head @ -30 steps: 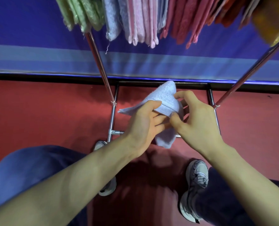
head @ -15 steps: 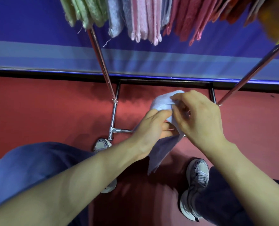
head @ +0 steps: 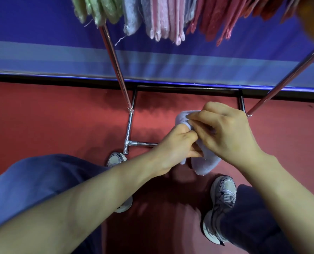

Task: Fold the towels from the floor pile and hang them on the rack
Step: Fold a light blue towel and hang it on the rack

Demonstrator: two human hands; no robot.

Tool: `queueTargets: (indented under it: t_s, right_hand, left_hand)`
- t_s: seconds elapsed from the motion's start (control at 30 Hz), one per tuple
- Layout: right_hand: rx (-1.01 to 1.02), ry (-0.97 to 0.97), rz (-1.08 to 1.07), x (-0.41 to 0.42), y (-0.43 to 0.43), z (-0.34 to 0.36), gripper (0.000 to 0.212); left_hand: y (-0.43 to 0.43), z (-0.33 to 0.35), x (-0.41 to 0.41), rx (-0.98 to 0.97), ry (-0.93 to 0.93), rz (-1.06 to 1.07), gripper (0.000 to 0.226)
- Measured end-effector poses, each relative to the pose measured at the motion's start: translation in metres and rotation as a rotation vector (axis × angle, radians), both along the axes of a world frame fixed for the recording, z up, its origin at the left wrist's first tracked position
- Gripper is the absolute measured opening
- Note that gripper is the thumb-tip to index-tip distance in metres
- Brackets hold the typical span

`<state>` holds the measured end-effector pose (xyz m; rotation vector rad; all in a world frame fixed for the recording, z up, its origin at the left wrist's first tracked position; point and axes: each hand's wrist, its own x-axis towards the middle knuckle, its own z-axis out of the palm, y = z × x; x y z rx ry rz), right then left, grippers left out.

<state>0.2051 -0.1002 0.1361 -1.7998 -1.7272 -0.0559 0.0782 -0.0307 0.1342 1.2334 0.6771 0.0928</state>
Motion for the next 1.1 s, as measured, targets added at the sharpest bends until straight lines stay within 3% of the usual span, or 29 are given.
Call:
queueTargets:
  t_s: [0.17, 0.3, 0.4, 0.53, 0.67, 0.77, 0.87, 0.97, 1.1]
  right_hand:
    - [-0.028, 0.020, 0.041, 0.000, 0.000, 0.003, 0.019]
    - [-0.010, 0.099, 0.047, -0.003, -0.002, 0.007, 0.034]
    - [-0.031, 0.097, 0.035, -0.007, -0.002, 0.008, 0.042]
    - [0.012, 0.076, -0.147, -0.009, -0.001, 0.004, 0.040]
    - [0.021, 0.179, -0.211, -0.006, -0.002, 0.003, 0.027]
    - [-0.003, 0.166, -0.240, -0.008, -0.001, -0.001, 0.029]
    - [-0.075, 0.176, -0.316, -0.010, 0.001, -0.003, 0.039]
    - [-0.137, 0.204, -0.410, -0.007, 0.002, -0.003, 0.040]
    - [-0.149, 0.208, -0.473, -0.003, 0.002, 0.000, 0.036]
  left_hand:
    - [0.004, -0.003, 0.001, -0.014, 0.008, 0.064, 0.036]
    - [0.009, 0.007, 0.000, -0.231, -0.136, 0.132, 0.038]
    - [0.015, 0.008, -0.001, -0.326, -0.141, 0.217, 0.038]
    - [0.018, 0.002, 0.004, -0.299, -0.076, 0.336, 0.065]
    - [0.020, 0.007, 0.006, -0.257, -0.031, 0.385, 0.074]
    - [0.018, 0.008, 0.005, -0.198, 0.017, 0.384, 0.077]
    - [0.017, 0.007, 0.003, -0.186, 0.030, 0.368, 0.070]
    - [0.017, 0.010, 0.002, -0.152, 0.041, 0.375, 0.042]
    - [0.019, 0.012, 0.003, -0.139, -0.018, 0.443, 0.048]
